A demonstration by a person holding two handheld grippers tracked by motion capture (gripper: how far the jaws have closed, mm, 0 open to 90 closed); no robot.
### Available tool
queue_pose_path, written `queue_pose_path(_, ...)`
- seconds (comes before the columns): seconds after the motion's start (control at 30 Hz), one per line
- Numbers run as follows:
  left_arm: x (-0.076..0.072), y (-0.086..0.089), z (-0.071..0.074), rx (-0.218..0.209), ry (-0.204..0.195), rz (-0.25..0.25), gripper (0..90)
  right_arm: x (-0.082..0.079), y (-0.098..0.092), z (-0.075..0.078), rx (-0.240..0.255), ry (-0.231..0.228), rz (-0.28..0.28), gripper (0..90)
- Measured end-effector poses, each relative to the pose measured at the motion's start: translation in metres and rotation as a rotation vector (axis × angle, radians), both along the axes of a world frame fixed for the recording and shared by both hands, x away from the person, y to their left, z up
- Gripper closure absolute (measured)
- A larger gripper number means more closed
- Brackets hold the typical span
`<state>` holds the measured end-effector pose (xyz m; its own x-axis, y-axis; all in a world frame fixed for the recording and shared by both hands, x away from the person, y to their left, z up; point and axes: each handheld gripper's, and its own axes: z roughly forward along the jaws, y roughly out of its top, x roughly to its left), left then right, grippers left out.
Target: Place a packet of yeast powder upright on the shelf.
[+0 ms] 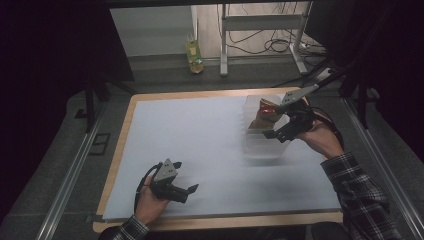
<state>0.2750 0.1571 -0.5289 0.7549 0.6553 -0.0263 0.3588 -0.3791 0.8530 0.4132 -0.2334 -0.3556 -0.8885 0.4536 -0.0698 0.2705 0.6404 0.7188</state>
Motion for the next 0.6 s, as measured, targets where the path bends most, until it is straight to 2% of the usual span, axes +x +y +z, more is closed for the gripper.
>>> queue_pose_path(0.23, 0.0, 0.0, 0.0, 0.007, -0.001, 0.001, 2.5, -0.011, -0.003, -0.005, 0.016, -0.004, -0.011, 1.5)
queue_pose_path(0.6, 0.0, 0.0, 0.0, 0.007, -0.004, 0.002, 2.5, -0.028, -0.006, -0.014, 0.013, -0.014, -0.01, 1.5)
